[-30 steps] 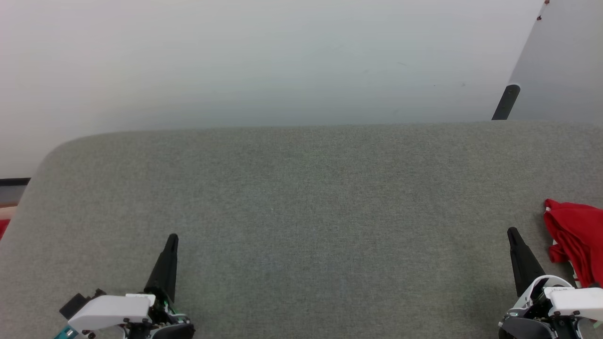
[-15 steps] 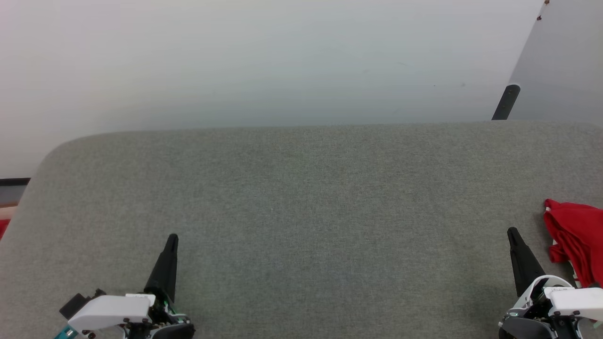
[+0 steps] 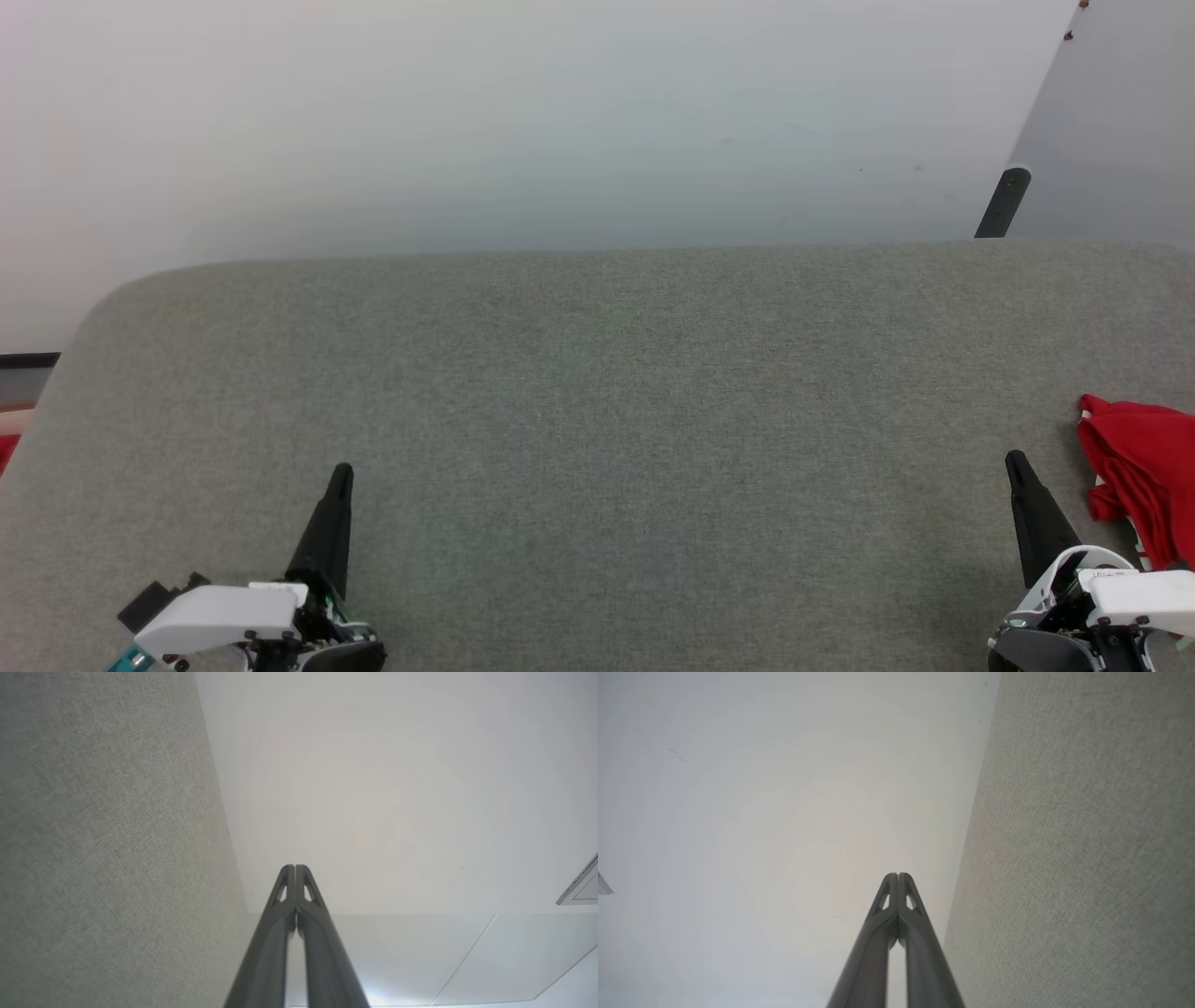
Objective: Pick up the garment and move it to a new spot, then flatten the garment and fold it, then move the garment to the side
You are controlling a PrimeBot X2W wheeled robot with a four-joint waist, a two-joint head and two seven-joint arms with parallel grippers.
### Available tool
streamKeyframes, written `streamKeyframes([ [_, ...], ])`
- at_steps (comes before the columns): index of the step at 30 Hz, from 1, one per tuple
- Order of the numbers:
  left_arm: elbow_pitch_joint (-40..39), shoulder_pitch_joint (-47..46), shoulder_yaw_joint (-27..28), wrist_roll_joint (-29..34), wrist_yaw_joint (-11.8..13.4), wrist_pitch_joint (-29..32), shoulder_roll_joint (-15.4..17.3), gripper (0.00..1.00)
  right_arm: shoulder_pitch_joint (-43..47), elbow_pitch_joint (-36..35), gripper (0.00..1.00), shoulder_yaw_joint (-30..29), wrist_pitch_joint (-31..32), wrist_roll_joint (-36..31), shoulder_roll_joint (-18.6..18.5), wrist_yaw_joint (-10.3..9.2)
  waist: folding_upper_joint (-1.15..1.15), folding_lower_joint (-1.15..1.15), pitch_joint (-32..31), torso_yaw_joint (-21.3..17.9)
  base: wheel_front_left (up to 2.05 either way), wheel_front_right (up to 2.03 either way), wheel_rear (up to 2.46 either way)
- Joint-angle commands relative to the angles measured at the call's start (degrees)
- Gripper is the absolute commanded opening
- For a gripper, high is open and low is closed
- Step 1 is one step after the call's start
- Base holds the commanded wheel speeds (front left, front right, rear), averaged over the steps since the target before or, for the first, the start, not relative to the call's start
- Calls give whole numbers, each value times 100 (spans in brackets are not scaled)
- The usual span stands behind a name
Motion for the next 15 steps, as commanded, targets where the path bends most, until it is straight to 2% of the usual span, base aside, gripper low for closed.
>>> streamKeyframes([
  [1, 5, -60, 15, -17, -32, 15, -5, 0, -19, 0, 0, 0, 3, 28, 16, 2, 0, 0, 0, 0, 0, 0, 0],
  [15, 4, -59, 15, -17, -32, 14, -5, 0, -19, 0, 0, 1, 2, 29, 16, 2, 0, 0, 0, 0, 0, 0, 0],
])
